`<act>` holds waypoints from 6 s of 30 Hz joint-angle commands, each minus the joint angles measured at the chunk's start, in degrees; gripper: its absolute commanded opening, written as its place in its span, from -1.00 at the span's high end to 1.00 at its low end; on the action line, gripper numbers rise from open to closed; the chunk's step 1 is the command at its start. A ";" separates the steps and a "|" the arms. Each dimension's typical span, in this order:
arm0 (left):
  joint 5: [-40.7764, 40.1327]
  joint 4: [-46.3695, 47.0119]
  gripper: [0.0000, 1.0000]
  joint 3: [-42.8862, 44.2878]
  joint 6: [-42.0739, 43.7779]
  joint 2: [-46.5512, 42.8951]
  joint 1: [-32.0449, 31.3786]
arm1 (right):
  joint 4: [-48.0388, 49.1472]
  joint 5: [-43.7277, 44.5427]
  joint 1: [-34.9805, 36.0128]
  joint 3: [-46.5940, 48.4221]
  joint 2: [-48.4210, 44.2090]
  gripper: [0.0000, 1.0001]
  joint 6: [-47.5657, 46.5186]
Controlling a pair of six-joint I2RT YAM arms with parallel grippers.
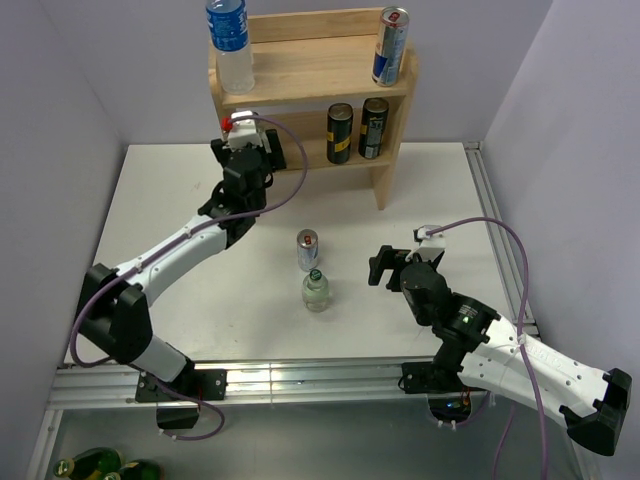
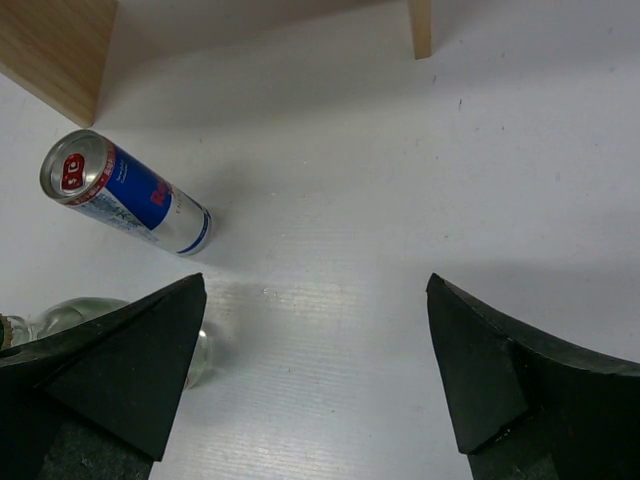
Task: Place and organize the beverage onto the shelf
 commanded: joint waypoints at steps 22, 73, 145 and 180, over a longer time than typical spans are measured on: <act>-0.10 -0.78 -0.79 -13.12 -11.93 -7.15 2.21 | 1.12 2.05 0.19 -0.84 -1.19 -0.96 1.05; -12.30 -13.88 -0.82 -40.37 -31.71 -28.69 -39.71 | 0.24 3.72 0.19 -0.58 -0.31 -0.96 1.76; -21.01 -3.95 0.99 -22.36 -9.84 -19.96 -37.54 | 0.85 2.67 0.19 -1.54 -2.33 -0.96 1.93; 6.59 -0.07 0.99 10.69 1.16 3.58 -8.43 | 0.85 2.76 0.11 -1.72 -3.12 -0.96 2.02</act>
